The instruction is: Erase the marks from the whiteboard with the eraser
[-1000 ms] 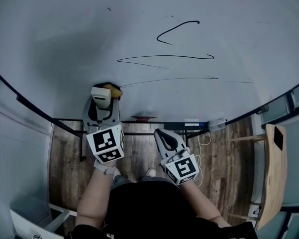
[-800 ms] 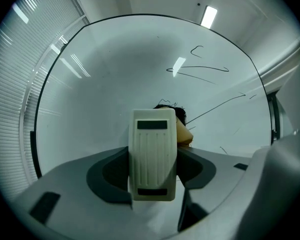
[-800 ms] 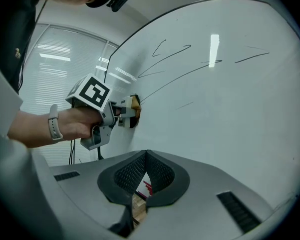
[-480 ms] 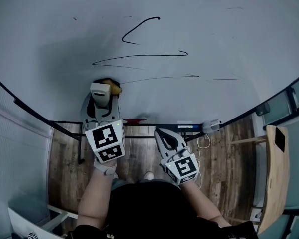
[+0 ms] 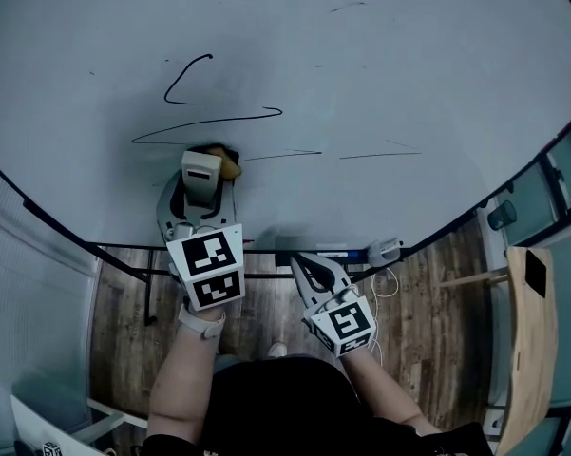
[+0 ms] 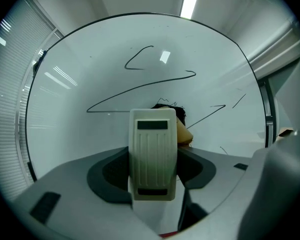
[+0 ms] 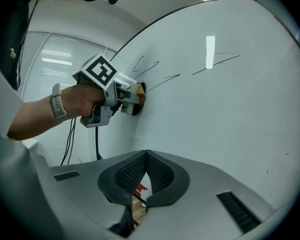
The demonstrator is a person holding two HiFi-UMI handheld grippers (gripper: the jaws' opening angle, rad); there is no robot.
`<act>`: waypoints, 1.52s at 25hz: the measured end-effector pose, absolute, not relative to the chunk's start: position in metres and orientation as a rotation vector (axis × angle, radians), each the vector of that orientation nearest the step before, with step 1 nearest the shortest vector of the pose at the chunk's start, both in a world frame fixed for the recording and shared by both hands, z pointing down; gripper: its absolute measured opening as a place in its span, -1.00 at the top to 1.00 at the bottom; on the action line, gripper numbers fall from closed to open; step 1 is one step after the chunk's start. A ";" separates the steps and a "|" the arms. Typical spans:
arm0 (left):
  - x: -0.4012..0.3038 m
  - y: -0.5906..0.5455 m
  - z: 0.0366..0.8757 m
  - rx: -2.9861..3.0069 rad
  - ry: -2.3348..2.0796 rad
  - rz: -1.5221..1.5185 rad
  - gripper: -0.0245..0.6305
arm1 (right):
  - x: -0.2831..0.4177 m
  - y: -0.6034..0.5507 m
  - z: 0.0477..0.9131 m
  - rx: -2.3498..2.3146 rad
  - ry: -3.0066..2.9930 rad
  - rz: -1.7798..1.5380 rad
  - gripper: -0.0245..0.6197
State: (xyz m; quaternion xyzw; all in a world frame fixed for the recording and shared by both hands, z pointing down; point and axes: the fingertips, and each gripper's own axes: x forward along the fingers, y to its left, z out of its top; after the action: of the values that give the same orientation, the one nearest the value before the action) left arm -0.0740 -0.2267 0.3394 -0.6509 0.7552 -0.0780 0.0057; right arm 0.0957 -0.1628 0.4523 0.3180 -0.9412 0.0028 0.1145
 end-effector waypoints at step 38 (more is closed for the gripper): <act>0.258 -0.292 0.257 -1.984 1.772 -0.329 0.11 | 0.321 -0.166 0.419 1.444 -2.549 0.054 0.84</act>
State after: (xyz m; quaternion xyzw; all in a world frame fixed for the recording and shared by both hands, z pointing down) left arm 0.2579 -0.2920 0.2567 -0.7206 0.6435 -0.1196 0.2287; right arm 0.3215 -0.1664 0.4187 0.4900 -0.8651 0.0185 0.1054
